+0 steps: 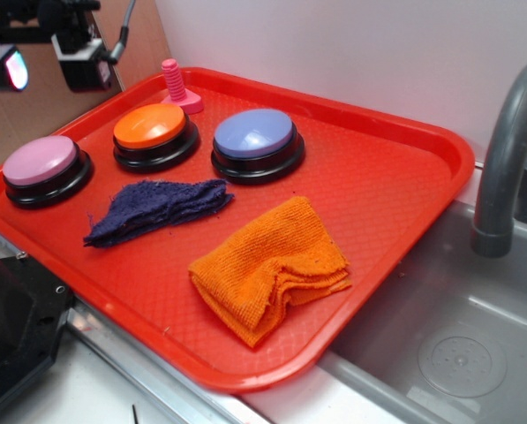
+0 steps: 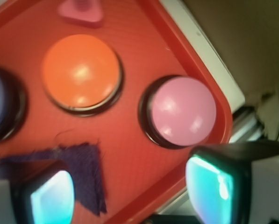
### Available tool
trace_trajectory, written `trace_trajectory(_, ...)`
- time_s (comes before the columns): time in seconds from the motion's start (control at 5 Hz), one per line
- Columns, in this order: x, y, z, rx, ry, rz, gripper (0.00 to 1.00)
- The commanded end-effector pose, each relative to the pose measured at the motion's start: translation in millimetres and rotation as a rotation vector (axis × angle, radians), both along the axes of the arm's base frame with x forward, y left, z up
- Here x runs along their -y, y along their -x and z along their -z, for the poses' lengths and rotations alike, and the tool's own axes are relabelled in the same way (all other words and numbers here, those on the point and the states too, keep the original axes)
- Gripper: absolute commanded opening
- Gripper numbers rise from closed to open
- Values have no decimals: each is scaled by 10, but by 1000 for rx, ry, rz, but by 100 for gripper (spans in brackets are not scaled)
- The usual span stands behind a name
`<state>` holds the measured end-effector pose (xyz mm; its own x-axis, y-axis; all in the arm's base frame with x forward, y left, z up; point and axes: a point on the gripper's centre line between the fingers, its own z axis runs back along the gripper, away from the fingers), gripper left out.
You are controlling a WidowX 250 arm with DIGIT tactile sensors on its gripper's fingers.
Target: Push the pink button.
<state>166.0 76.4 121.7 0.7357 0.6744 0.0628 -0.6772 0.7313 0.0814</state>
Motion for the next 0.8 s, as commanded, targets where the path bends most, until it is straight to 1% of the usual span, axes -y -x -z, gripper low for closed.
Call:
trace_trajectory(0.0, -470, 114, 172, 64, 1, -34, 100)
trace_trajectory(0.2, -568, 138, 361, 42, 19, -47, 100)
trace_trajectory(0.4, -602, 208, 576, -7, 36, -33, 100)
trace_trajectory(0.6, -703, 229, 663, -28, 57, -6, 100)
